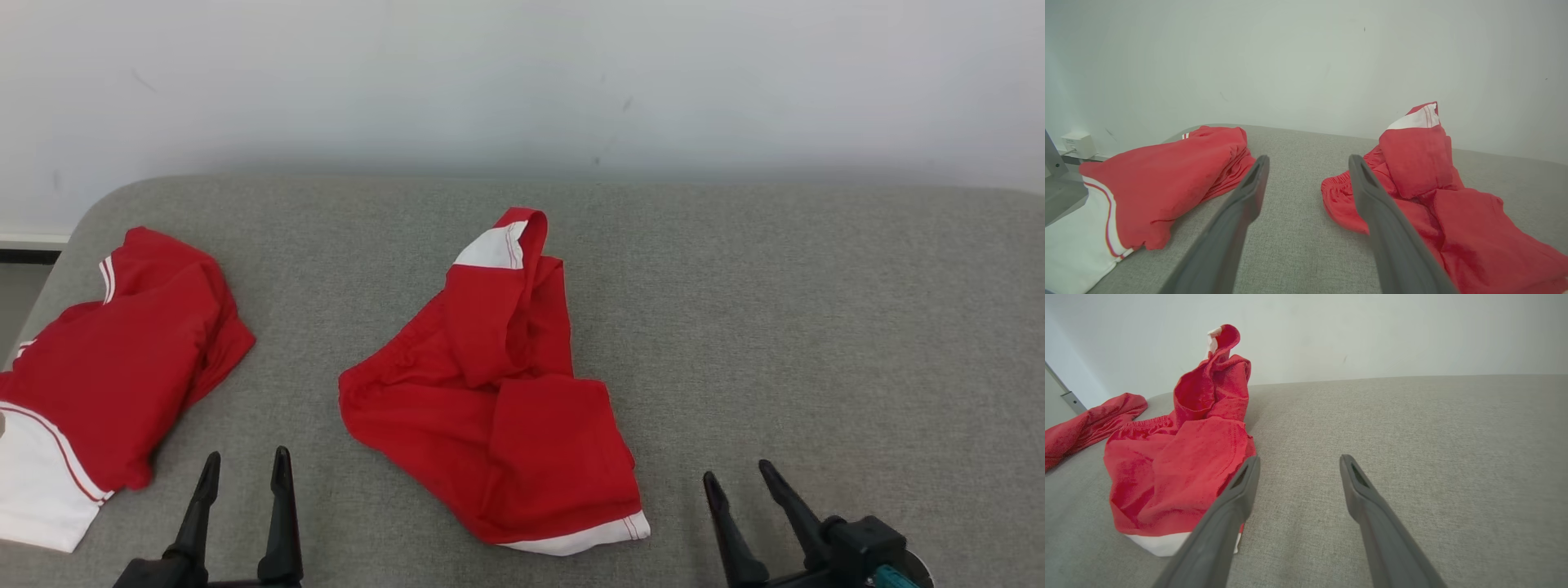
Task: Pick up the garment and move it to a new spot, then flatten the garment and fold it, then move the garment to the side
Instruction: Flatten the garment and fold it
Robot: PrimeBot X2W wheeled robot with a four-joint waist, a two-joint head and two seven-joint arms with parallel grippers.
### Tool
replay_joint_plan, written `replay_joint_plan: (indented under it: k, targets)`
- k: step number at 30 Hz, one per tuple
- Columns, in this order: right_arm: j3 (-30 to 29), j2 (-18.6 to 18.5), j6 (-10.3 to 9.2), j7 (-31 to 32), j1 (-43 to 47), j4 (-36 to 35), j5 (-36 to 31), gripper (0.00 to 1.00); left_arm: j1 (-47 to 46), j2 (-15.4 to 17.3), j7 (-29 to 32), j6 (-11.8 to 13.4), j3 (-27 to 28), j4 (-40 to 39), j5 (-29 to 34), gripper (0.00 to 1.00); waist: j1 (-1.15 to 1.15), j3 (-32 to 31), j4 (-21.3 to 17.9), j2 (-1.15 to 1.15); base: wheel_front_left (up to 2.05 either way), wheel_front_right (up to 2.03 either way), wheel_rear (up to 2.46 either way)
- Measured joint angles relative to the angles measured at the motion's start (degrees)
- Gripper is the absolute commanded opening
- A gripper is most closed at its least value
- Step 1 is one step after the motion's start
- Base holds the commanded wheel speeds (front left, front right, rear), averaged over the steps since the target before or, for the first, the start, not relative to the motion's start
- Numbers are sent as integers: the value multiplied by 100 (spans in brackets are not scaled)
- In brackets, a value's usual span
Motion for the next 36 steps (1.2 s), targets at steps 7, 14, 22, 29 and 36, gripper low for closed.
replay_joint_plan:
  k: [7, 14, 22, 29, 36]
  targets:
    - [901, -174, 0, 130, -290, 610, 231, 100, -110, -29, 0, -1, -210, 60, -13, 100, 0, 114, 215, 0, 0, 0, 0]
    - [1473, -205, 0, 131, -643, 1379, 465, 100, -124, -37, 0, -1, -255, 93, -65, 100, 0, 178, 428, 0, 0, 0, 0]
    - [1850, -170, 0, 69, -1166, 2098, 848, 0, -128, -48, 0, -1, -269, 104, -70, 100, 0, 205, 531, 0, 0, 0, 0]
    - [1308, -519, 0, 0, -1417, 2009, 998, 0, -112, -56, 0, -2, -246, 110, -64, 100, 0, 245, 313, 0, 0, 0, 0]
    - [270, -934, 0, -7, -1106, 1367, 925, 0, -198, -60, 0, -2, -330, 201, -115, 100, 0, 298, -7, 0, 0, 0, 0]
